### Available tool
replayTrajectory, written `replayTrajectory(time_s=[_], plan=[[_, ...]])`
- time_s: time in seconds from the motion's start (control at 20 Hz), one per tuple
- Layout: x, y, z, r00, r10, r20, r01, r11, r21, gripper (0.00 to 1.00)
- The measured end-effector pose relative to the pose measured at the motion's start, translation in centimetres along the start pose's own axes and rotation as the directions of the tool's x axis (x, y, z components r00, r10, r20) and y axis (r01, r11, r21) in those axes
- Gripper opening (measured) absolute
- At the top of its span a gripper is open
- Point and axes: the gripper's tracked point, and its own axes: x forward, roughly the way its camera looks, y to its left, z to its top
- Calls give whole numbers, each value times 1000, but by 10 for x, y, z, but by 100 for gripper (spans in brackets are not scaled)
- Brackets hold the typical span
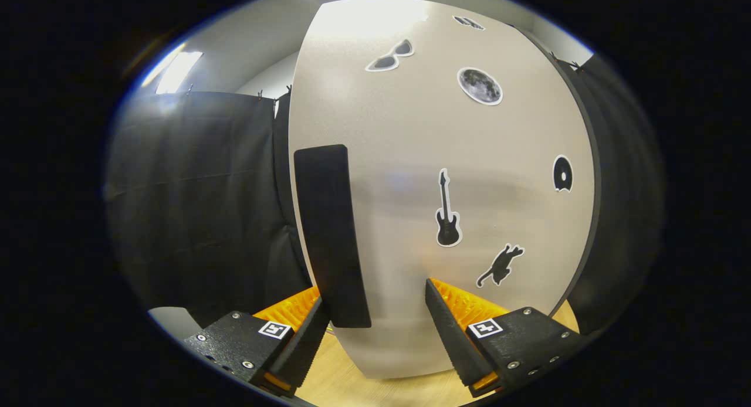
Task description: Open the shoe cabinet door, grab the shoes and put them into the shoe cabinet, then close the shoe cabinet door.
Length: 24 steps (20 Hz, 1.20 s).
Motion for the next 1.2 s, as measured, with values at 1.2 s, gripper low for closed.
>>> replayTrajectory(time_s=[1.2], plan=[[33, -4, -4, 976, -212, 44, 212, 977, 21, 97]])
